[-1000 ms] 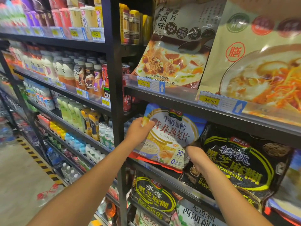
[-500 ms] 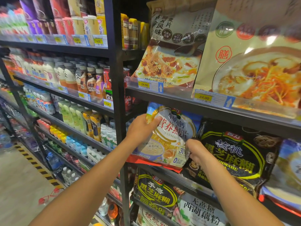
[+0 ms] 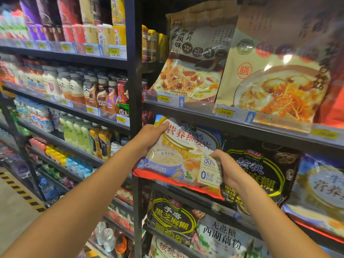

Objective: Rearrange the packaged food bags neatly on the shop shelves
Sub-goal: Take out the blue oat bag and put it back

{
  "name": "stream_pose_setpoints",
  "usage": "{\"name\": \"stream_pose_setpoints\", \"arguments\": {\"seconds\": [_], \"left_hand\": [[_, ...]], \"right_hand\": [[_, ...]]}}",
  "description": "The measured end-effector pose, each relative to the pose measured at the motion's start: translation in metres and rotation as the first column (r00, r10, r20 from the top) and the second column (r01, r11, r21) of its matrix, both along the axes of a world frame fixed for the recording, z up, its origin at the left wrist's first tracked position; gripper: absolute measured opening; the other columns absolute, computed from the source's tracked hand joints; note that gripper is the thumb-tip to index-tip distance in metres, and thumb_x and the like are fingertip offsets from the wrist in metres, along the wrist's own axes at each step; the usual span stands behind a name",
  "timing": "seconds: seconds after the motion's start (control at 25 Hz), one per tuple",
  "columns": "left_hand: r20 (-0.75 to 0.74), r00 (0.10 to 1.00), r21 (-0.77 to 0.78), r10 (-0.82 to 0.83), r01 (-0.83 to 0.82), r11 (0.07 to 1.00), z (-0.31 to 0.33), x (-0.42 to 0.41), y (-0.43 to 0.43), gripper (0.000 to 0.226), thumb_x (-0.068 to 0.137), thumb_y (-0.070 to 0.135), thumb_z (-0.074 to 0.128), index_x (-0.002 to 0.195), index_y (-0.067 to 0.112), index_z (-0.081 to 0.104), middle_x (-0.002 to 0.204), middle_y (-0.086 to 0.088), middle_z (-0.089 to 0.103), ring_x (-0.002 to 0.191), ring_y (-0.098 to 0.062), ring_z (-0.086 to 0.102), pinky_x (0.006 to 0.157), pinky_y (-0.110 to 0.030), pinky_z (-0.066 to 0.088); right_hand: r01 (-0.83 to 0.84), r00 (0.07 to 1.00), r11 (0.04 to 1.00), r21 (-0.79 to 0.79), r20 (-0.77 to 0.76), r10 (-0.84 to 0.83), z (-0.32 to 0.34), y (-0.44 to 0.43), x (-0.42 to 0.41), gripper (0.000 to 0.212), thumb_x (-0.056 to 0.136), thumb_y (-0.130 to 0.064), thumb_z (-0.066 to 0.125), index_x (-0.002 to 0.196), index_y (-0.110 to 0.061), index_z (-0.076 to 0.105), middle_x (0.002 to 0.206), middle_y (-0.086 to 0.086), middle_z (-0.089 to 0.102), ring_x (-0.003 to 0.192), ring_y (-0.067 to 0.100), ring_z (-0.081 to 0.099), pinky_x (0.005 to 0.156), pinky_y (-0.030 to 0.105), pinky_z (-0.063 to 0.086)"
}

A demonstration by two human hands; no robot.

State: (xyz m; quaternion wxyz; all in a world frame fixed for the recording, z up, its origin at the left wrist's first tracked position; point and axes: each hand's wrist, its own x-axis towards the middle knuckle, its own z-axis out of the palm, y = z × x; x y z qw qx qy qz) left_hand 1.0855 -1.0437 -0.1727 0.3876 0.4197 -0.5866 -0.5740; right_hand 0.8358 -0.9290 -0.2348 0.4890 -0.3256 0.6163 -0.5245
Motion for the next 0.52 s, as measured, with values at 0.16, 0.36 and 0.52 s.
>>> {"name": "stream_pose_setpoints", "arguments": {"seconds": [0.16, 0.36, 0.52], "left_hand": [[-0.104, 0.993, 0.126, -0.050, 0.063, 0.990, -0.025, 0.005, 0.025, 0.038, 0.099, 0.037, 0.068, 0.112, 0.004, 0.077, 0.103, -0.015, 0.081, 0.085, -0.025, 0.079, 0.086, -0.037, 0.063], [-0.221, 0.959, 0.301, -0.175, 0.238, 0.923, -0.079, 0.023, 0.051, 0.037, 0.091, 0.040, 0.074, 0.116, 0.013, 0.080, 0.122, -0.015, 0.077, 0.118, -0.036, 0.070, 0.110, -0.054, 0.051], [-0.355, 0.904, 0.360, -0.237, 0.367, 0.858, -0.102, 0.034, 0.079, 0.040, 0.088, 0.036, 0.072, 0.120, 0.013, 0.078, 0.124, -0.018, 0.075, 0.110, -0.036, 0.074, 0.099, -0.054, 0.057]], "right_hand": [[0.009, 0.981, 0.999, -0.033, 0.195, -0.003, -0.012, 0.046, 0.007, 0.030, 0.094, -0.033, 0.068, 0.114, -0.012, 0.073, 0.114, 0.018, 0.077, 0.100, 0.038, 0.075, 0.097, 0.068, 0.052], [0.003, 0.992, 0.998, -0.055, 0.126, 0.004, -0.037, 0.097, 0.022, 0.053, 0.080, -0.025, 0.082, 0.128, -0.011, 0.065, 0.117, 0.020, 0.076, 0.105, 0.039, 0.075, 0.094, 0.061, 0.057], [0.050, 0.999, 0.996, -0.067, -0.017, -0.052, -0.058, 0.142, 0.030, 0.061, 0.067, -0.023, 0.084, 0.123, -0.007, 0.064, 0.105, 0.020, 0.079, 0.092, 0.037, 0.078, 0.091, 0.060, 0.058]]}}
